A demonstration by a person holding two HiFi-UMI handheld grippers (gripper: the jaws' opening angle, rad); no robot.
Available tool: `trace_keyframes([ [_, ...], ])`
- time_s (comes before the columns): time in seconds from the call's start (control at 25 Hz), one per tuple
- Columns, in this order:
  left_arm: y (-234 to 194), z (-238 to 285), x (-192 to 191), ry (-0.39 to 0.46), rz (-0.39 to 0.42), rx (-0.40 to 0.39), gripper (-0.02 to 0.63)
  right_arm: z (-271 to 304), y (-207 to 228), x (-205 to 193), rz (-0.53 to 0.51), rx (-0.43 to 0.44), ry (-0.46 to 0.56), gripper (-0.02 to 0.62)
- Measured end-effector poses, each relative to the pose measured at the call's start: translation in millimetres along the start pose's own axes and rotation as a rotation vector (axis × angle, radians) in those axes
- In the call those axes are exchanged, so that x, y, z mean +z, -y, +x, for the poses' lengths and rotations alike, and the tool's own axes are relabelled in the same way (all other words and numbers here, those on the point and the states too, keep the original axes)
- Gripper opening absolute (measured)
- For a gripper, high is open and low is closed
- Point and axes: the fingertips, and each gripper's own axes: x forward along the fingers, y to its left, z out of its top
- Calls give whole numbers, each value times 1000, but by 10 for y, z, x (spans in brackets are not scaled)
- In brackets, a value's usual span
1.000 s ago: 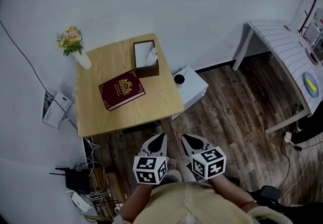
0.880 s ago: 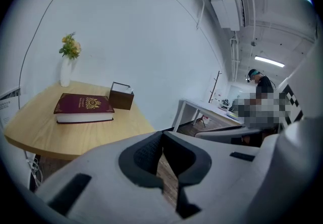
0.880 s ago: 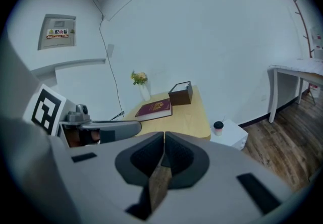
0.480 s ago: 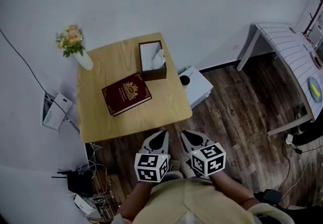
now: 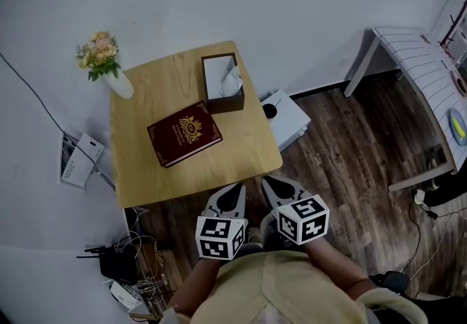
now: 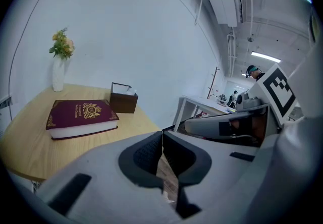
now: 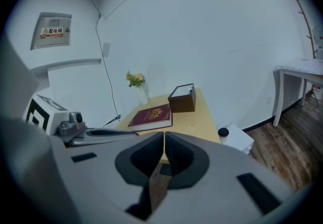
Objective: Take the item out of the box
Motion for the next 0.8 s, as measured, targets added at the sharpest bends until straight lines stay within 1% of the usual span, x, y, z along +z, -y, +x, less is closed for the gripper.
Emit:
trace_keyframes([
  [0.2, -102, 110, 112, 8, -1, 25, 21, 164, 83, 119, -1, 16, -5, 31],
  [0.36, -245, 285, 235, 15, -21, 61, 21, 329, 186, 273, 16, 55, -6, 31],
  [0.64, -459, 815, 596, 34, -28, 104, 21, 667, 569, 646, -26, 81, -17, 31],
  [0.8, -581, 1109, 812, 44, -36, 138, 21, 847, 819, 836, -26, 93, -31, 31],
])
